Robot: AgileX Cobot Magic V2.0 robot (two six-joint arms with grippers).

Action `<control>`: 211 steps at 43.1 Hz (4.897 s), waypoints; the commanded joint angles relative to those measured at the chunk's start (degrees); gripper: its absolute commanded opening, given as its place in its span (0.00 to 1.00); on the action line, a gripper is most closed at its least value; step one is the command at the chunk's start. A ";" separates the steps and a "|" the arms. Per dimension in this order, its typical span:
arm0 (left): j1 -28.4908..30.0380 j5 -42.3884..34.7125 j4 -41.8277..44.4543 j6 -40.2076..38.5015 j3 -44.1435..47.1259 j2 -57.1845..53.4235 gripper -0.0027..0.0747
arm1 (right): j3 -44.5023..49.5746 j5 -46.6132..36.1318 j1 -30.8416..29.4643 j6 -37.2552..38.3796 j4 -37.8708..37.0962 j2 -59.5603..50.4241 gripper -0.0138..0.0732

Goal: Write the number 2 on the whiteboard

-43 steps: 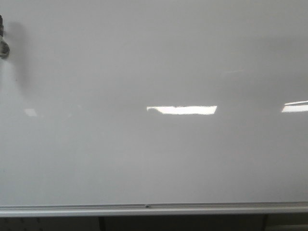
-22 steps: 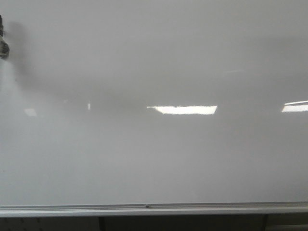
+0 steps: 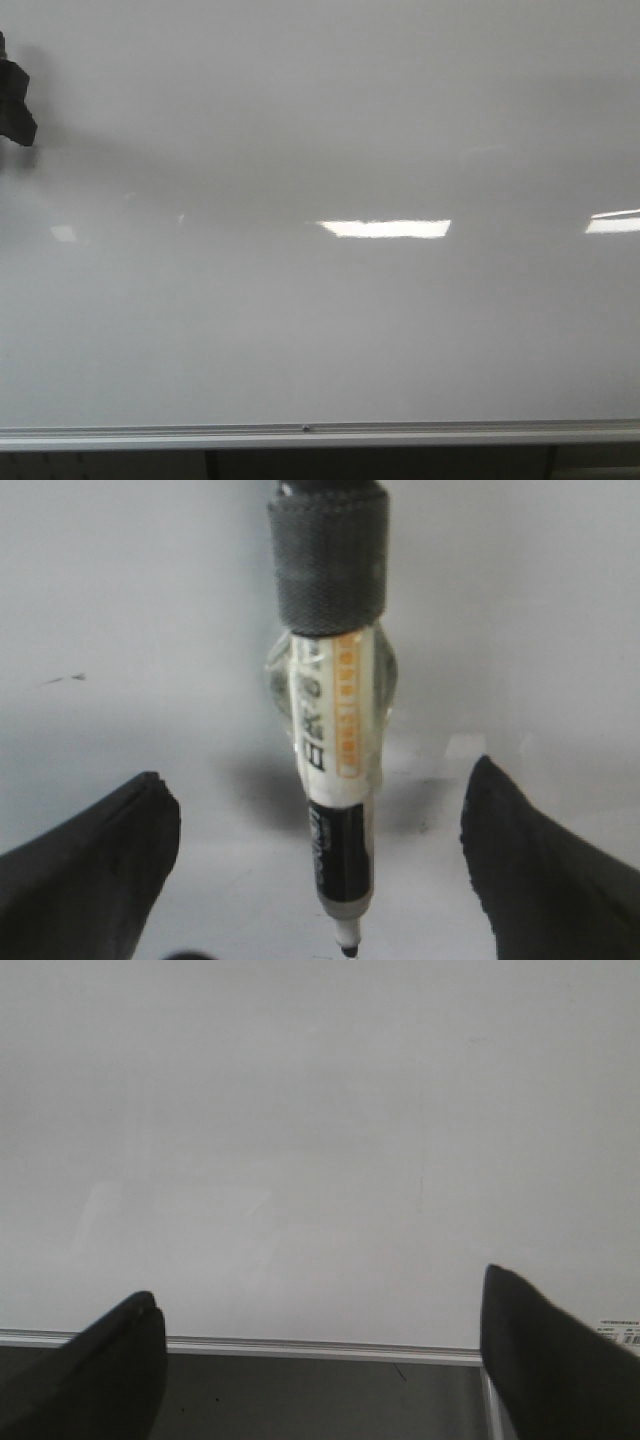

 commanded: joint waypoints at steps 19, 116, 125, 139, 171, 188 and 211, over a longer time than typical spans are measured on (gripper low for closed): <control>-1.40 -4.31 -0.18 -0.41 -2.75 -0.47 0.21 | -1.91 -4.30 0.10 -0.47 -0.01 0.05 0.91; -42.65 51.36 -9.38 39.07 -14.66 -17.17 0.02 | -34.92 22.87 41.11 -55.45 35.13 29.82 0.90; -42.65 50.91 -9.38 39.07 -14.66 -17.17 0.02 | -34.92 23.88 41.11 -55.45 35.13 29.82 0.68; -42.65 50.21 -9.38 39.07 -14.66 -17.17 0.03 | -34.92 24.49 41.11 -55.45 35.13 29.82 0.29; -39.24 52.10 -3.81 28.94 -17.22 -22.84 0.75 | -36.72 27.65 40.90 -36.60 12.85 27.03 0.22; -22.90 45.14 -4.45 20.55 -6.31 -36.10 0.75 | -34.71 26.23 28.64 -11.41 0.39 20.49 0.22; -21.15 43.27 -4.82 20.55 -3.06 -38.36 0.75 | -8.02 4.01 9.18 -32.91 32.90 11.09 0.13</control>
